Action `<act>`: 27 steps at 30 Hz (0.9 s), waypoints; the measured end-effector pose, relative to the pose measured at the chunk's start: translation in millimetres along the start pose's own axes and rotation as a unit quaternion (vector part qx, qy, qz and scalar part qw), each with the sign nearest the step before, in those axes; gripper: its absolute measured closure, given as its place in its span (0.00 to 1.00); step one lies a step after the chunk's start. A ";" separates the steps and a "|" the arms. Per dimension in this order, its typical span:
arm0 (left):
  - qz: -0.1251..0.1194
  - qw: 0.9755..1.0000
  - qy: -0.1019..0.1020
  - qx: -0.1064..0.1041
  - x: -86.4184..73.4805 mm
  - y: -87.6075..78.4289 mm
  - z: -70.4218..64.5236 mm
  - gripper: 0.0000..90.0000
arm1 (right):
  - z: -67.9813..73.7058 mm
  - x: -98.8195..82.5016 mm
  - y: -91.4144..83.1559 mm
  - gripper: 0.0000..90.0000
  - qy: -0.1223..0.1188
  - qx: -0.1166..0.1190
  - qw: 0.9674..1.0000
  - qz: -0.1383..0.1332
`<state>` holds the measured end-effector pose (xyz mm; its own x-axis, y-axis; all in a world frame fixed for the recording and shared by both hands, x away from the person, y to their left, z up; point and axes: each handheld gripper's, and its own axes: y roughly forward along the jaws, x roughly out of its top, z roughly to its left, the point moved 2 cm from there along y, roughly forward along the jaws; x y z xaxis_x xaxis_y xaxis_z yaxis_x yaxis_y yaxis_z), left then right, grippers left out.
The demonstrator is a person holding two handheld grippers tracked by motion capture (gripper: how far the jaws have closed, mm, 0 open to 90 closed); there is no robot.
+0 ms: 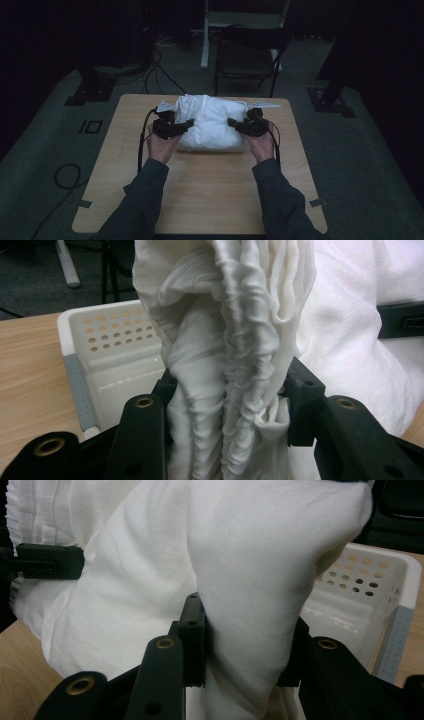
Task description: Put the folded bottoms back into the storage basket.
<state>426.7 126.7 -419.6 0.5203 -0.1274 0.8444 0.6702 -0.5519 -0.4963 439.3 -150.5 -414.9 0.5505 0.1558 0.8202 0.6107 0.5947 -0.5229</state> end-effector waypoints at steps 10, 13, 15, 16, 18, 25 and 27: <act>-0.004 1.000 -0.001 0.002 10.1 1.4 2.0 0.62 | -2.1 9.0 0.4 0.73 0.002 -0.004 1.000 -0.004; -0.006 1.000 -0.001 0.004 15.2 0.7 2.2 0.62 | -2.0 11.1 0.2 0.73 0.004 -0.003 1.000 -0.007; -0.008 1.000 -0.001 0.004 19.0 0.2 2.5 0.62 | -2.1 14.9 -0.7 0.73 0.005 -0.004 1.000 -0.011; -0.008 1.000 -0.001 0.004 19.0 0.2 2.5 0.62 | -2.1 14.9 -0.7 0.73 0.005 -0.004 1.000 -0.011; -0.011 1.000 0.000 0.006 24.2 0.0 2.9 0.62 | -2.1 19.6 -1.9 0.73 0.006 -0.005 1.000 -0.015; -0.017 1.000 0.001 0.010 35.9 3.3 5.5 0.62 | -4.8 28.7 -1.4 0.73 0.010 -0.008 1.000 -0.023; -0.017 1.000 0.001 0.011 38.1 5.2 7.1 0.62 | -5.9 30.5 0.1 0.73 0.010 -0.010 1.000 -0.024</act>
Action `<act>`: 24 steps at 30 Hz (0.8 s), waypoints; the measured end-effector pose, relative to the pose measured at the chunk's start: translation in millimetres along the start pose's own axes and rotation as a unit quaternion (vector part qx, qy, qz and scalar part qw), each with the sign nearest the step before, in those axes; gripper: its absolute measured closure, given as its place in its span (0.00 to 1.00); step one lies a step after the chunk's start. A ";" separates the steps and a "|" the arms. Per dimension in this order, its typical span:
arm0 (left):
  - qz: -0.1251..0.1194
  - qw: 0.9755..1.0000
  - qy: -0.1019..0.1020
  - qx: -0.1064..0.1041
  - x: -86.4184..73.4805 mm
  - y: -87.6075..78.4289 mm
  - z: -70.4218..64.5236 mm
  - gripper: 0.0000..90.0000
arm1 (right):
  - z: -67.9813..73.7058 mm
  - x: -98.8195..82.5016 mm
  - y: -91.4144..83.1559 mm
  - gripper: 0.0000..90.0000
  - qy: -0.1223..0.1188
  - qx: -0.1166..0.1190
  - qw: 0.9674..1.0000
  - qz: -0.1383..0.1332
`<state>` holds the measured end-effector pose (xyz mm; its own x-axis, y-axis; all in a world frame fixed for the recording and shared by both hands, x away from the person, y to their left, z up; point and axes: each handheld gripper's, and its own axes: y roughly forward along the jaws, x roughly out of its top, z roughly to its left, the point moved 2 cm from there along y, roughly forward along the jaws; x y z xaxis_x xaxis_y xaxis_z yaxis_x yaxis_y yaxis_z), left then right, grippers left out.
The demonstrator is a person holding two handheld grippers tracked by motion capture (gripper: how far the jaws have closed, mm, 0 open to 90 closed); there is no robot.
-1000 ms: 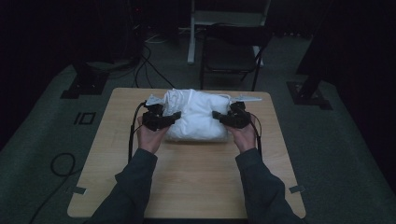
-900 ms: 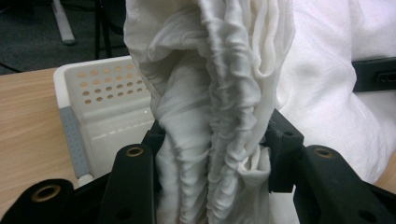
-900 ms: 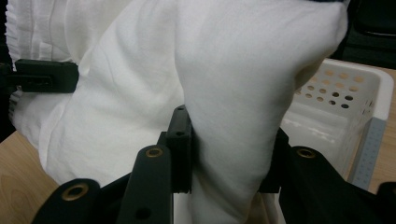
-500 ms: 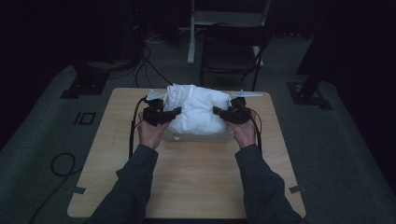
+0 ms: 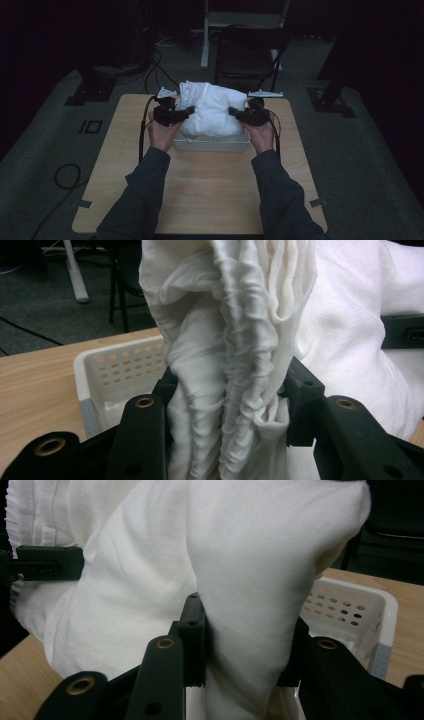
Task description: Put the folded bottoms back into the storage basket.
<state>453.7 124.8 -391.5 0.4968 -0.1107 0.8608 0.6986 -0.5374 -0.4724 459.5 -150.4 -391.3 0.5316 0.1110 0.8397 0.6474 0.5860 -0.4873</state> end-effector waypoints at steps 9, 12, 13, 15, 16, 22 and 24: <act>0.002 1.000 -0.003 0.004 5.4 10.5 7.9 0.62 | -4.1 4.7 9.7 0.73 0.008 -0.006 1.000 0.001; 0.006 1.000 0.000 0.005 5.8 14.6 9.8 0.62 | -6.2 4.4 12.5 0.73 0.012 -0.007 1.000 0.004; 0.006 1.000 -0.002 0.005 5.8 16.6 10.7 0.62 | -7.0 4.5 13.5 0.73 0.012 -0.008 1.000 0.004; 0.006 1.000 -0.002 0.004 5.9 19.9 12.3 0.62 | -8.1 5.1 15.1 0.73 0.012 -0.011 1.000 0.005; 0.006 1.000 -0.003 0.004 6.0 21.3 13.0 0.62 | -8.6 5.6 16.0 0.73 0.011 -0.013 1.000 0.006; 0.009 1.000 0.000 0.007 7.7 27.3 16.8 0.62 | -11.1 7.9 21.1 0.73 0.012 -0.019 1.000 0.010; 0.008 1.000 -0.002 0.008 8.4 28.9 18.3 0.62 | -11.8 8.8 23.1 0.73 0.012 -0.020 1.000 0.010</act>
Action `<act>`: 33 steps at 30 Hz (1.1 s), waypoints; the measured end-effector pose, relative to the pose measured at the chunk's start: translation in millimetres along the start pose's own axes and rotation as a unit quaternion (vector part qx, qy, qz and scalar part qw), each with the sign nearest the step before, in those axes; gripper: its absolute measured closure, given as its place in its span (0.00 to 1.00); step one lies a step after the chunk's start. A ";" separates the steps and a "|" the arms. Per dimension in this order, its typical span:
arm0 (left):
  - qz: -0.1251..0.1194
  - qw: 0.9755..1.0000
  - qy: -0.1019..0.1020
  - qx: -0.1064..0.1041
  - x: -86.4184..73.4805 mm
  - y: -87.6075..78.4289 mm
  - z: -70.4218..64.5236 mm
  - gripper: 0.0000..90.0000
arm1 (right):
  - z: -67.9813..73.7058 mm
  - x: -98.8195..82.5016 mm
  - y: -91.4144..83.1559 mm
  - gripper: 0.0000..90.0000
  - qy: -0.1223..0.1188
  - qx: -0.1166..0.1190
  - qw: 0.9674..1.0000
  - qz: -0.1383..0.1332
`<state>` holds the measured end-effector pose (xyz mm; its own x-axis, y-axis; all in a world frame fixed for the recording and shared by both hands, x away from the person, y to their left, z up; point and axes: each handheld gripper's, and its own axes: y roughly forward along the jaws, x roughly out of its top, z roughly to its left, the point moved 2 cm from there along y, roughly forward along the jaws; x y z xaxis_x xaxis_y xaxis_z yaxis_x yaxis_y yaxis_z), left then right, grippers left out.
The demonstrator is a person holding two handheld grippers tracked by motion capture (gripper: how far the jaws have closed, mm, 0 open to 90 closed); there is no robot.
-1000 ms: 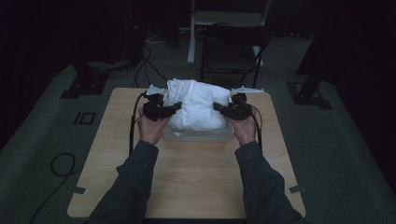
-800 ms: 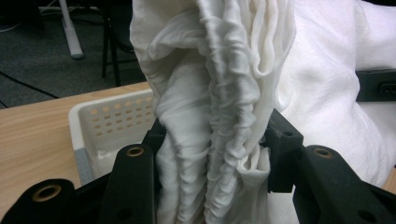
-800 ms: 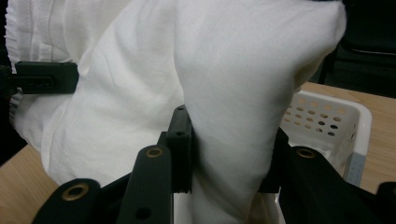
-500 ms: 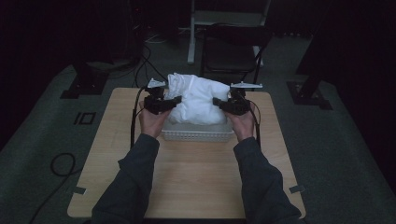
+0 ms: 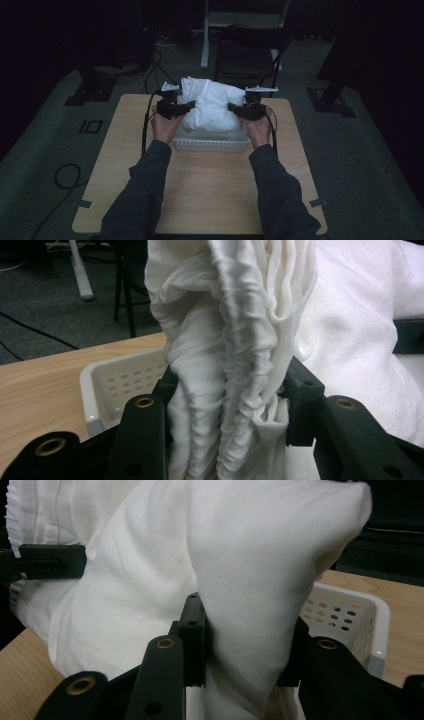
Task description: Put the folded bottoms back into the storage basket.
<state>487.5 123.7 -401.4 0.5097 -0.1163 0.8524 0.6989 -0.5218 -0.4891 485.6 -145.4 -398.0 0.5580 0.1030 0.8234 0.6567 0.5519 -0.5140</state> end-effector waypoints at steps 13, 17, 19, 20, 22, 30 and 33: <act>0.016 1.000 -0.013 0.007 -1.9 19.6 13.9 0.62 | -4.6 2.8 20.1 0.73 0.002 -0.012 1.000 0.015; 0.021 1.000 -0.013 0.011 0.9 25.6 16.0 0.62 | -7.8 4.4 26.3 0.73 0.006 -0.017 1.000 0.019; 0.020 1.000 -0.013 0.014 2.2 27.4 16.3 0.62 | -8.7 5.9 28.2 0.73 0.008 -0.018 1.000 0.020; 0.020 1.000 -0.013 0.015 3.0 28.3 16.9 0.62 | -9.2 6.5 29.0 0.73 0.007 -0.019 1.000 0.019; 0.016 1.000 -0.019 0.016 3.6 30.7 17.6 0.62 | -11.1 7.6 30.8 0.73 0.006 -0.020 1.000 0.017; 0.019 0.999 -0.033 0.031 2.0 42.3 23.7 0.62 | -15.4 10.2 44.3 0.74 0.006 -0.029 0.999 0.023; 0.024 0.998 -0.031 0.044 6.5 45.9 26.8 0.62 | -14.9 12.8 51.9 0.74 0.005 -0.032 0.999 0.021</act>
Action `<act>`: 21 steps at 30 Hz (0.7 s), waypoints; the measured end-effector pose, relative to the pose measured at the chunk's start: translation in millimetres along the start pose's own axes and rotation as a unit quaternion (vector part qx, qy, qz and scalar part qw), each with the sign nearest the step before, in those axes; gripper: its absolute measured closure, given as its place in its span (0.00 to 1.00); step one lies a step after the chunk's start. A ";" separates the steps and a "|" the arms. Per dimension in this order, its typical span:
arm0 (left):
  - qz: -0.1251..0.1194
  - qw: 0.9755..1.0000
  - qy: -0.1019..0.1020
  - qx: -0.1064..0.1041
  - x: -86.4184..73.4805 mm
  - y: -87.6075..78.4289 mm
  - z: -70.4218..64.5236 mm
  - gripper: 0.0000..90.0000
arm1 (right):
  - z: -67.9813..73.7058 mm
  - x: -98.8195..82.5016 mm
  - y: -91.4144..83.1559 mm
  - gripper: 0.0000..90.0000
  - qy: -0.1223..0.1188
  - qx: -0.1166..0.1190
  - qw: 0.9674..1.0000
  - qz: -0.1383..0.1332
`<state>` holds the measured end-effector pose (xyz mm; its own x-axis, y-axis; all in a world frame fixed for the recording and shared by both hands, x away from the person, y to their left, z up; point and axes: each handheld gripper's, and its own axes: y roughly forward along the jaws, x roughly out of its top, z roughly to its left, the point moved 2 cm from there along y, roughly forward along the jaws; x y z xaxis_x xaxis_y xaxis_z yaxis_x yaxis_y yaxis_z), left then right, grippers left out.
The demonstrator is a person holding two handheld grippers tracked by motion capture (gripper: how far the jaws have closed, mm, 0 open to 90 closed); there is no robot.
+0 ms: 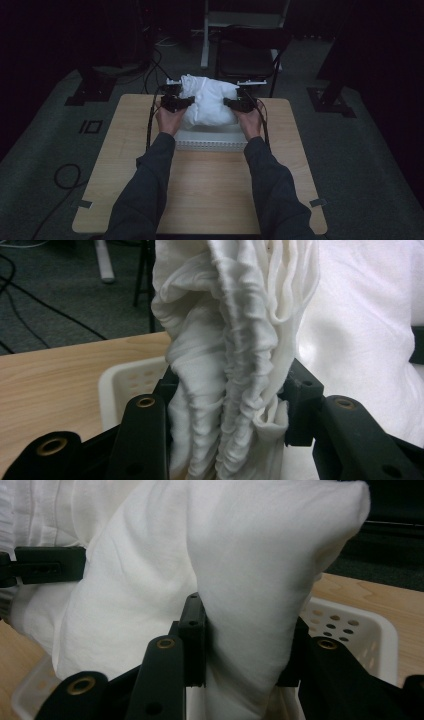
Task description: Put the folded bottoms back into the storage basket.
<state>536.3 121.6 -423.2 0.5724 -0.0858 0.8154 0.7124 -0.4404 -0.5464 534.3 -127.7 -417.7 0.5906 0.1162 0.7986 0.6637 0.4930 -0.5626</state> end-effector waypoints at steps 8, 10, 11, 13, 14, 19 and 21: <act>0.010 1.000 -0.002 0.007 -3.2 9.7 2.7 0.62 | -5.2 -2.9 11.6 0.74 0.007 0.003 1.000 0.004; 0.014 1.000 -0.006 0.008 -6.0 13.2 3.0 0.62 | -6.8 -4.6 14.9 0.73 0.005 -0.002 1.000 0.009; 0.017 1.000 -0.008 0.008 -8.0 15.5 3.2 0.62 | -7.5 -5.3 16.2 0.73 0.005 -0.004 1.000 0.011; 0.021 1.000 -0.011 0.008 -11.3 18.8 3.9 0.62 | -9.2 -7.9 19.6 0.73 0.006 -0.007 1.000 0.018; 0.024 1.000 -0.011 0.008 -13.1 20.3 4.6 0.62 | -9.6 -9.2 21.0 0.74 0.004 -0.008 1.000 0.021; 0.039 0.999 -0.018 0.012 -27.3 27.1 6.1 0.62 | -7.9 -17.6 27.5 0.73 -0.009 -0.016 0.999 0.039; 0.046 0.999 -0.024 0.013 -33.9 29.7 6.9 0.62 | -7.2 -21.6 30.2 0.73 -0.012 -0.020 0.999 0.048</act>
<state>540.9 117.6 -468.4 0.6539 -0.0814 0.7522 0.6661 -0.4094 -0.6234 544.9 -121.6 -453.5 0.6415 0.1822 0.7451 0.6223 0.4443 -0.6444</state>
